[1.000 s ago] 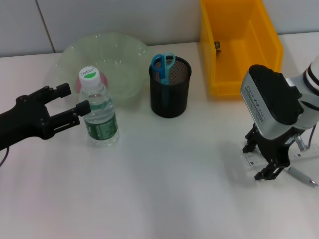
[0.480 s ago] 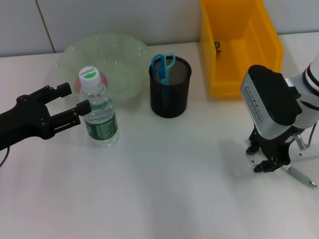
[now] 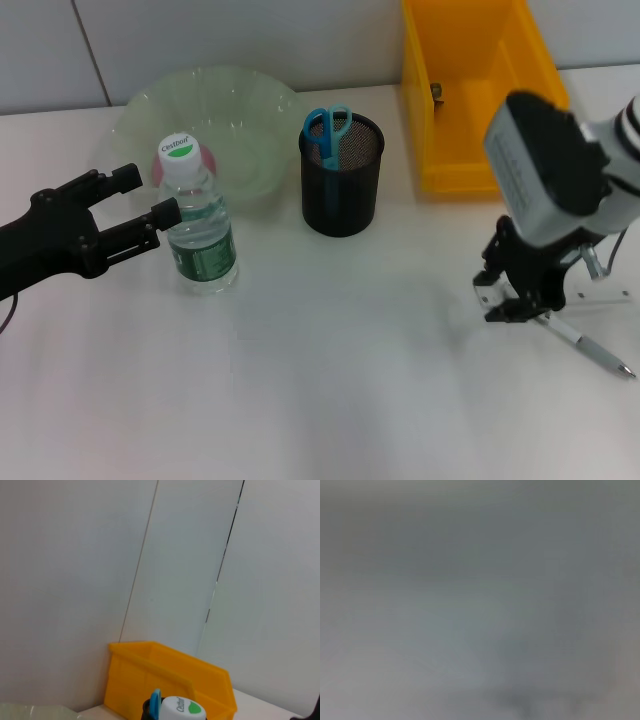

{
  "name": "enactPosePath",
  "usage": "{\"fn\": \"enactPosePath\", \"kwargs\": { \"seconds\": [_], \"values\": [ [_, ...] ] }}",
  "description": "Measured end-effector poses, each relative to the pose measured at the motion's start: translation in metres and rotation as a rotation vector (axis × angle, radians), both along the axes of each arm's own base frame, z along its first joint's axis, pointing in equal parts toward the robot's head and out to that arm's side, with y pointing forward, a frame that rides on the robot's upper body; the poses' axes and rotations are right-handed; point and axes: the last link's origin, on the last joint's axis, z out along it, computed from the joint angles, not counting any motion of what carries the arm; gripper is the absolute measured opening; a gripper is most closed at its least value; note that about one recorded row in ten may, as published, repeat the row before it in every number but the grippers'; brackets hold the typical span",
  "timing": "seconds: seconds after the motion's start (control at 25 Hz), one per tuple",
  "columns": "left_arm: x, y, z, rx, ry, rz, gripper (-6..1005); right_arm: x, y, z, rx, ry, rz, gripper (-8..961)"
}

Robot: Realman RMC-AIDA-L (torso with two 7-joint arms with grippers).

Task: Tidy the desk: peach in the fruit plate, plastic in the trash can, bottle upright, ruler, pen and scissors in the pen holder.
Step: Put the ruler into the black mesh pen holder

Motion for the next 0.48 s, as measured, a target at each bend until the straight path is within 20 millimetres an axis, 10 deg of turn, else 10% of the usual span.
{"fn": "enactPosePath", "kwargs": {
  "seconds": [0.48],
  "values": [
    [0.005, 0.002, -0.001, -0.016, -0.008, -0.011, 798, -0.073, -0.003, 0.068, 0.199, 0.545, -0.013, 383]
  ]
}}
